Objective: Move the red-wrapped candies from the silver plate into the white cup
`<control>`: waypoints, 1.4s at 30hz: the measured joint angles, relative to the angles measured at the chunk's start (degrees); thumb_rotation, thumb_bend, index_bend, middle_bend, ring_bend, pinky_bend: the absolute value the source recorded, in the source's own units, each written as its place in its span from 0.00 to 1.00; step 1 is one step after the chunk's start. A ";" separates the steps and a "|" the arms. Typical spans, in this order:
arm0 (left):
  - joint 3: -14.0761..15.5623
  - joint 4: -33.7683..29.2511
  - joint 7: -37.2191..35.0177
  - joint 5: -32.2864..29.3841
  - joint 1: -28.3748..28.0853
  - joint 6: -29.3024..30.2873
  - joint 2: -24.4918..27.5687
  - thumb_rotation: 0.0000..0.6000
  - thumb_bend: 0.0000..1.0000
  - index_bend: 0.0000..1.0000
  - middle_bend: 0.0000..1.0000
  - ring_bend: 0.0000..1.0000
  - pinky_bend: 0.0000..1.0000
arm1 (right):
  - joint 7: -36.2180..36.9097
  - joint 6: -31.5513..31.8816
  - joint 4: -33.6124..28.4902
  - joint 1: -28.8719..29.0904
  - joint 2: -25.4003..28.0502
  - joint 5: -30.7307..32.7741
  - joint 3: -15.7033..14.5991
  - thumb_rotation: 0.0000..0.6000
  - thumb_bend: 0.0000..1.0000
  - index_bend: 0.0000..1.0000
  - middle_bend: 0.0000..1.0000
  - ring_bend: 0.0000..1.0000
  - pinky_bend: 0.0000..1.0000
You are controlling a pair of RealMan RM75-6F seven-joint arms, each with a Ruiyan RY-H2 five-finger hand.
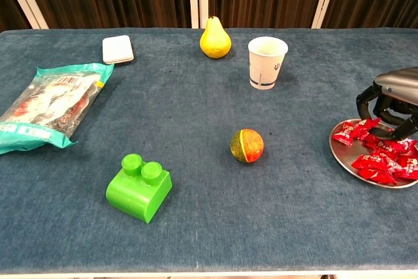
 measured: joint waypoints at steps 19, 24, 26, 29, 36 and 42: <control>-0.20 -0.86 0.76 0.39 -0.69 -0.46 0.45 1.00 0.00 0.08 0.06 0.00 0.00 | 1.65 -0.65 0.10 8.07 0.69 5.43 13.24 1.00 0.73 0.78 0.91 1.00 1.00; -0.22 -1.30 1.24 0.14 -0.64 -0.44 0.70 1.00 0.00 0.08 0.05 0.00 0.00 | -1.93 -5.30 5.95 14.15 -3.54 12.02 16.15 1.00 0.73 0.78 0.91 1.00 1.00; -0.17 -1.43 1.38 -0.04 -0.56 -0.53 0.80 1.00 0.00 0.08 0.05 0.00 0.00 | -3.89 -7.22 8.73 16.67 -5.64 14.99 16.94 1.00 0.73 0.78 0.91 1.00 1.00; -0.08 -1.54 1.51 -0.28 -0.42 -0.61 0.87 1.00 0.00 0.08 0.06 0.00 0.00 | -6.62 -9.65 12.40 20.01 -8.59 18.80 17.49 1.00 0.73 0.77 0.91 1.00 1.00; -0.06 -1.40 1.47 -0.58 -0.37 -0.85 0.79 1.00 0.00 0.08 0.06 0.00 0.00 | -9.39 -11.88 17.64 24.31 -13.21 22.95 17.56 1.00 0.71 0.73 0.91 1.00 1.00; -0.04 -1.05 1.27 -0.68 -0.39 -1.03 0.55 1.00 0.00 0.08 0.06 0.00 0.00 | -10.21 -11.65 18.50 25.23 -13.89 23.90 16.77 1.00 0.49 0.64 0.91 1.00 1.00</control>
